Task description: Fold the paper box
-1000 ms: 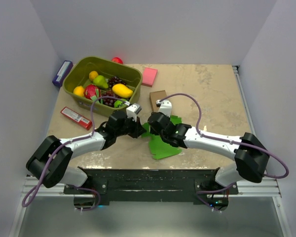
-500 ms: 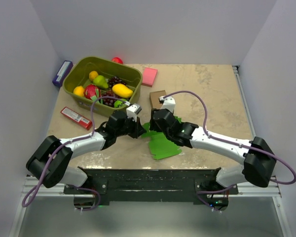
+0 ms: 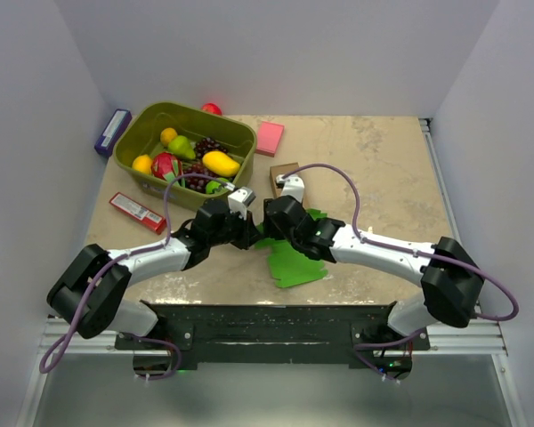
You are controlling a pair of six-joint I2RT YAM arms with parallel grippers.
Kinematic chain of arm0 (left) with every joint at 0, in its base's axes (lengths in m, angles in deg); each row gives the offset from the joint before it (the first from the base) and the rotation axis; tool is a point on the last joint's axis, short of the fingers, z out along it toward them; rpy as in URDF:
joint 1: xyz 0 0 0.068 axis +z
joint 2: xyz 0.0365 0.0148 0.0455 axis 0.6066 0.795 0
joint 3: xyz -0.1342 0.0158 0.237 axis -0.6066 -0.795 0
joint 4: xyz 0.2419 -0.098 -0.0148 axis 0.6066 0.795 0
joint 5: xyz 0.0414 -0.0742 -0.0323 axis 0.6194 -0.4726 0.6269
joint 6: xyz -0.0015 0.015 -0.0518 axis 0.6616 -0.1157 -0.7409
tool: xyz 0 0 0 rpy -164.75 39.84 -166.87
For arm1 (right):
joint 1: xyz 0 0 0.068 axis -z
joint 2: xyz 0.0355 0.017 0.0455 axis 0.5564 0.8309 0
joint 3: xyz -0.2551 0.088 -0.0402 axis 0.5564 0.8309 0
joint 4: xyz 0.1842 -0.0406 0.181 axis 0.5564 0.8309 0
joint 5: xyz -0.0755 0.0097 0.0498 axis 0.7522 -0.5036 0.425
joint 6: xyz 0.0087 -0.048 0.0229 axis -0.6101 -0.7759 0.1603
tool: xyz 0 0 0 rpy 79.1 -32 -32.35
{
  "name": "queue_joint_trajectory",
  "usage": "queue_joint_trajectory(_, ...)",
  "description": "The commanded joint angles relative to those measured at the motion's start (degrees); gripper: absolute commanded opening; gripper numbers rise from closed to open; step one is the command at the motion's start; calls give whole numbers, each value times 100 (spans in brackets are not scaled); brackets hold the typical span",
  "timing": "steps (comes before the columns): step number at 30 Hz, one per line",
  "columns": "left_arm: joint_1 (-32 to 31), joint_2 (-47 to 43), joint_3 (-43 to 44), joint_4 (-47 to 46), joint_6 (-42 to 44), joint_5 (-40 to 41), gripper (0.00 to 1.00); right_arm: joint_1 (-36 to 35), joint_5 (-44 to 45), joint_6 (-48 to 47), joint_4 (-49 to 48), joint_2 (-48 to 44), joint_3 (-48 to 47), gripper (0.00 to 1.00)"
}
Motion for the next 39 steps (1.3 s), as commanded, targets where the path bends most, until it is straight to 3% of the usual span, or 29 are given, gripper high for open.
queue_joint_trajectory(1, 6, -174, -45, -127, 160, -37, 0, -8, 191, -17, -58, 123, -332, 52)
queue_joint_trajectory(11, 15, -244, -80, -110, 230, -46, 0, 97, 420, -288, -31, 35, -209, 21)
queue_joint_trajectory(21, 15, -420, -107, -136, 450, -282, 0, 474, 718, -1607, -742, -17, 370, 20)
queue_joint_trajectory(24, -3, -438, -142, -180, 477, -326, 0, 615, 701, -1669, -865, -96, 511, 24)
queue_joint_trajectory(27, -64, -350, -142, -224, 582, -275, 0, 615, 474, -1608, -656, -316, 398, 35)
queue_joint_trajectory(28, -73, -324, -142, -259, 617, -222, 0, 615, 368, -1520, -559, -525, 362, 49)
queue_joint_trajectory(32, -222, -183, -133, -364, 1020, 208, 0, 650, 297, -93, 293, -1105, 178, 79)
queue_joint_trajectory(35, -442, -165, -203, -583, 1363, 639, 0, 852, -411, 797, 462, -1457, 501, 84)
queue_joint_trajectory(39, -635, -139, -344, -935, 1602, 1034, 0, 1282, -1354, 1652, -345, -1643, 1081, 84)
